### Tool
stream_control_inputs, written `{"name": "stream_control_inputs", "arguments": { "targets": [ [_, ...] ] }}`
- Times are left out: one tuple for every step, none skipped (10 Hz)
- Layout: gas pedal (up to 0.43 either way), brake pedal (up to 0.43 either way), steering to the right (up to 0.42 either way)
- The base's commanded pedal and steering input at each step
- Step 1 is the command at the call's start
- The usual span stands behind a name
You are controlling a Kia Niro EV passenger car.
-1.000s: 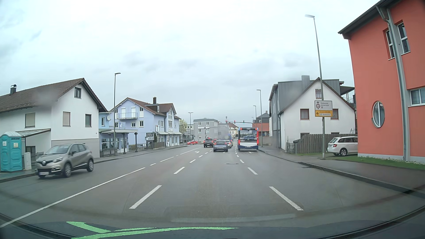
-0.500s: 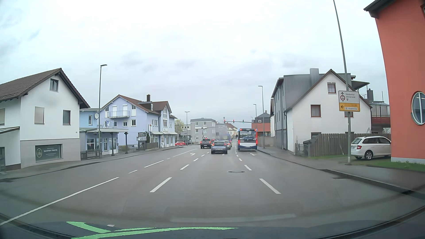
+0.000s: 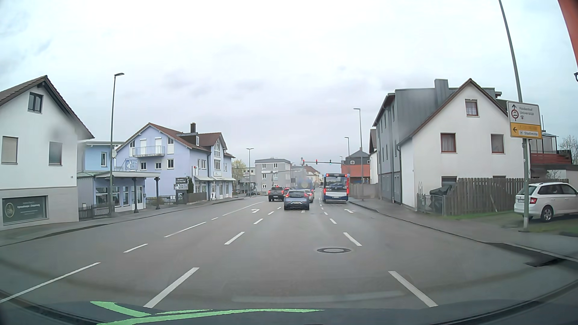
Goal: Follow the waypoints while adhering to traffic rules and regulations
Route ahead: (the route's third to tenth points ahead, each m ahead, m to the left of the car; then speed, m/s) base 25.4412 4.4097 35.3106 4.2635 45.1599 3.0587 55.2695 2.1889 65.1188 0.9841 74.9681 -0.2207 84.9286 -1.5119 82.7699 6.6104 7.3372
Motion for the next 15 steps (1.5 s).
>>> {"name": "stream_control_inputs", "arguments": {
  "targets": [
    [0.0, 0.207, 0.009],
    [0.0, 0.207, 0.009],
    [0.0, 0.213, 0.008],
    [0.0, 0.213, 0.009],
    [0.0, 0.213, 0.008],
    [0.0, 0.213, 0.008],
    [0.0, 0.22, 0.008],
    [0.0, 0.22, 0.008],
    [0.0, 0.22, 0.008],
    [0.0, 0.22, 0.007],
    [0.0, 0.22, 0.007],
    [0.0, 0.22, 0.007],
    [0.0, 0.22, 0.007],
    [0.0, 0.226, 0.006],
    [0.0, 0.22, 0.006]
  ]
}}
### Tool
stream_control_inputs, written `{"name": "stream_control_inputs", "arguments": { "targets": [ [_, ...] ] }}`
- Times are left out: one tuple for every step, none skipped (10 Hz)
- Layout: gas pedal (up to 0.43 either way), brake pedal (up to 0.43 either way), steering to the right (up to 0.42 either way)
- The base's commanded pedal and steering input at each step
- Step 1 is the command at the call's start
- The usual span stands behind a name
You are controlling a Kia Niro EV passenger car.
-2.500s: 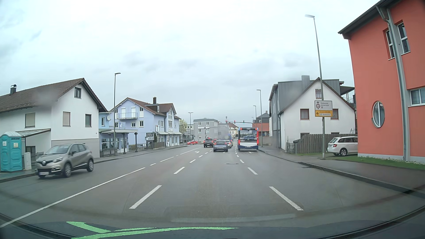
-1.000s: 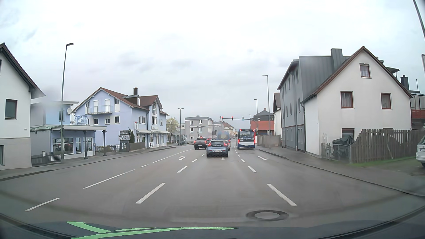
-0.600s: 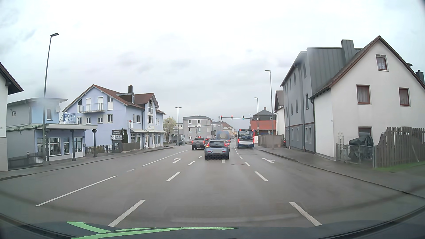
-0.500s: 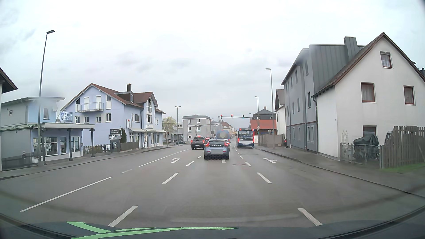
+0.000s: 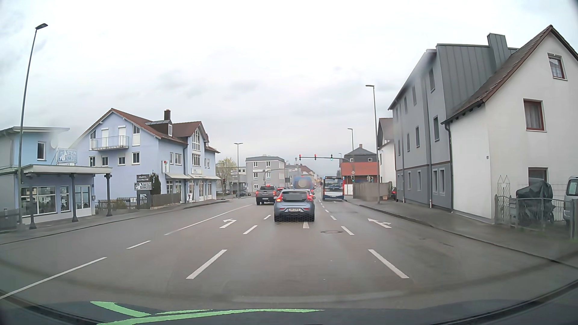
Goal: Follow the waypoints while adhering to traffic rules and regulations
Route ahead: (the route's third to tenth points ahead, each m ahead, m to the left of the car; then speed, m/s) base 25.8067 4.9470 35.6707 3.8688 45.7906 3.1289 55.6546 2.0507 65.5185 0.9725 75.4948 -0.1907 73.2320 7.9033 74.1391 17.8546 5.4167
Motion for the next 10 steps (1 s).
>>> {"name": "stream_control_inputs", "arguments": {
  "targets": [
    [0.0, 0.22, 0.006],
    [0.0, 0.226, 0.006],
    [0.0, 0.232, 0.007],
    [0.0, 0.232, 0.008],
    [0.0, 0.232, 0.01],
    [0.0, 0.238, 0.011],
    [0.0, 0.244, 0.011],
    [0.0, 0.25, 0.011],
    [0.0, 0.25, 0.011],
    [0.0, 0.25, 0.011]
  ]
}}
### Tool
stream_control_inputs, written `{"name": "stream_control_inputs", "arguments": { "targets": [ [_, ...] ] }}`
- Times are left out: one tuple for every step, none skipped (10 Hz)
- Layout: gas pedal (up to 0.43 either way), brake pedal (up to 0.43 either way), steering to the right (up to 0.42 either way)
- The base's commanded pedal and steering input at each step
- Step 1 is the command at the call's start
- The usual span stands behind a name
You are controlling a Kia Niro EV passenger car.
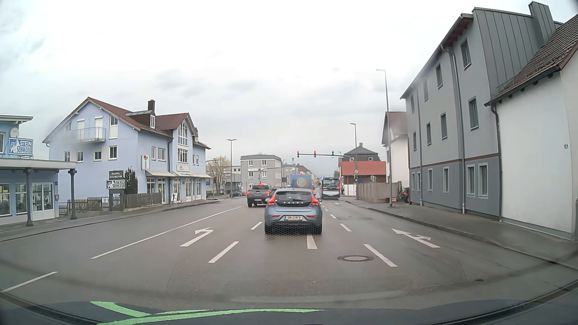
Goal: Follow the waypoints while adhering to traffic rules and regulations
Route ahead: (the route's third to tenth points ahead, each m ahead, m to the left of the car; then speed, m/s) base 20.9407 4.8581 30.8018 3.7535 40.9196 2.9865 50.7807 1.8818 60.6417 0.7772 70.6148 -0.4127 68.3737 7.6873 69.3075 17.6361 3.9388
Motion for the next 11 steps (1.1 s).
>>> {"name": "stream_control_inputs", "arguments": {
  "targets": [
    [0.0, 0.25, 0.01],
    [0.0, 0.25, 0.01],
    [0.0, 0.256, 0.01],
    [0.0, 0.256, 0.01],
    [0.0, 0.256, 0.009],
    [0.0, 0.256, 0.008],
    [0.0, 0.256, 0.008],
    [0.0, 0.256, 0.007],
    [0.0, 0.256, 0.007],
    [0.0, 0.256, 0.006],
    [0.0, 0.256, 0.006]
  ]
}}
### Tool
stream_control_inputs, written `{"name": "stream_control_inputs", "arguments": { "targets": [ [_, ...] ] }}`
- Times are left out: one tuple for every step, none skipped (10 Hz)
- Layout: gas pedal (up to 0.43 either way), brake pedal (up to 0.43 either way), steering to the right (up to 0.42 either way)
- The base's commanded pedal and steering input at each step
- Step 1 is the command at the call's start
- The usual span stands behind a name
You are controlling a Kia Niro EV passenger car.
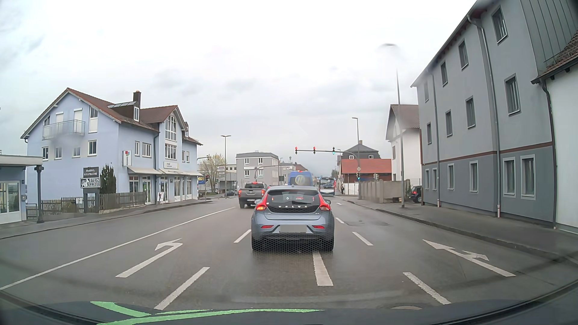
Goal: Follow the waypoints while adhering to traffic rules and regulations
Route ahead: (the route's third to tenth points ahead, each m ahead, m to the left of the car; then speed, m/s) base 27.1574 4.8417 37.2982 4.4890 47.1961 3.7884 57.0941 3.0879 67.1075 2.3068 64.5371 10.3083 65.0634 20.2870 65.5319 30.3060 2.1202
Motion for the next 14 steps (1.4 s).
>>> {"name": "stream_control_inputs", "arguments": {
  "targets": [
    [0.0, 0.256, 0.006],
    [0.0, 0.25, 0.005],
    [0.0, 0.244, 0.004],
    [0.0, 0.244, 0.004],
    [0.0, 0.238, 0.004],
    [0.0, 0.238, 0.004],
    [0.0, 0.232, 0.004],
    [0.0, 0.232, 0.004],
    [0.0, 0.232, 0.004],
    [0.0, 0.226, 0.004],
    [0.0, 0.22, 0.004],
    [0.0, 0.207, 0.004],
    [0.0, 0.195, 0.004],
    [0.0, 0.189, 0.004]
  ]
}}
